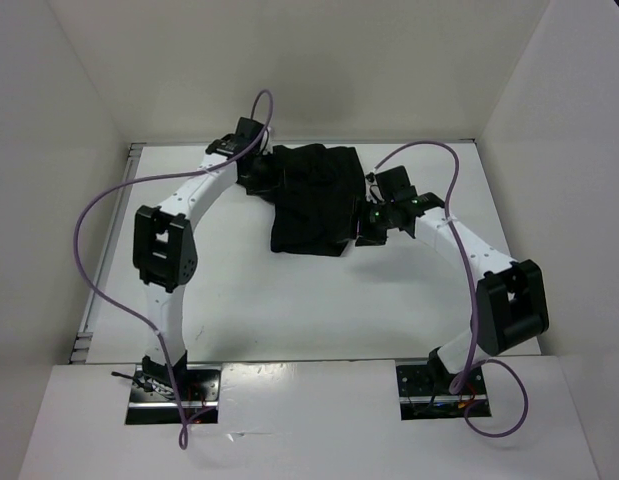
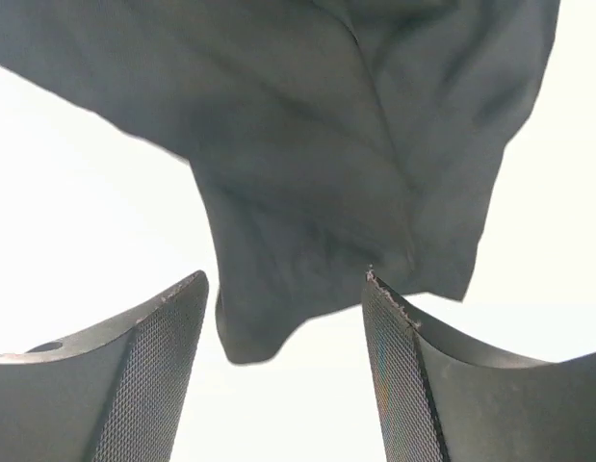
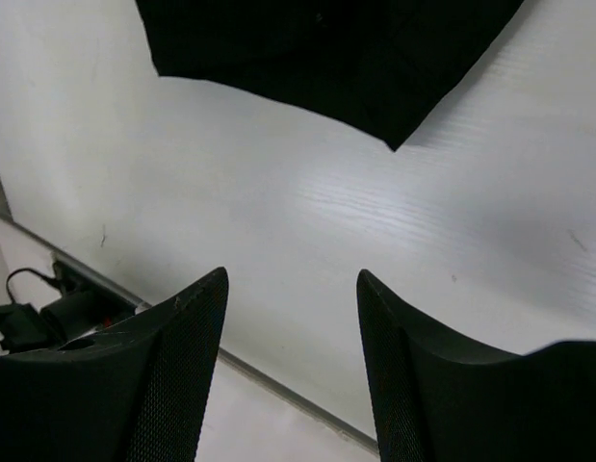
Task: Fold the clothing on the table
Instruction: Move the skirt to the center of the board, then flatten the skirt out
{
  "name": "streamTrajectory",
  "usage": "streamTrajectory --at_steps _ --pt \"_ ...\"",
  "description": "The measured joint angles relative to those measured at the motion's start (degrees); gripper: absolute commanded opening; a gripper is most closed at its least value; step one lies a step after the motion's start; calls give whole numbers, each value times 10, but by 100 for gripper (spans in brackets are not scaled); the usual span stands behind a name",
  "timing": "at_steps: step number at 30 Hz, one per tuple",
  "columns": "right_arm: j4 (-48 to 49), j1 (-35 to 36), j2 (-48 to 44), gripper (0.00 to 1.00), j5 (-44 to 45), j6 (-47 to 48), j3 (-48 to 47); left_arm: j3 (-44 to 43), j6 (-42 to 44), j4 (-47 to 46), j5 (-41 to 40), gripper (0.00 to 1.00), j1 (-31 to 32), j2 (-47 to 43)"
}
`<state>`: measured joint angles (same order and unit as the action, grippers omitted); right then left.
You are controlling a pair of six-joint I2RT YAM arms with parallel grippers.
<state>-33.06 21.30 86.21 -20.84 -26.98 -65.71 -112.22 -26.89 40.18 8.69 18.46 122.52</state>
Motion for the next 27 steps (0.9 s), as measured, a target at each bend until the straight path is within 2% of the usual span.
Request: streamTrajectory --at_steps 2,6,9,15,19,22,27 --pt "-1 0 10 61 23 7 -12 40 -5 -1 13 72 0 -45" --pt "-1 1 65 50 58 34 -74 125 -26 -15 41 71 8 -138" --pt "1 5 127 45 80 69 -133 183 -47 -39 58 71 16 -180" --pt "14 22 233 45 103 137 -203 275 -63 -42 66 71 14 -196" --pt "12 41 287 54 120 182 -240 316 -65 -40 65 71 -5 -206" --pt "12 57 304 58 132 212 -252 325 -65 -42 63 71 -14 -217" --pt "10 73 304 59 131 237 -264 332 -66 -45 62 71 -14 -234"
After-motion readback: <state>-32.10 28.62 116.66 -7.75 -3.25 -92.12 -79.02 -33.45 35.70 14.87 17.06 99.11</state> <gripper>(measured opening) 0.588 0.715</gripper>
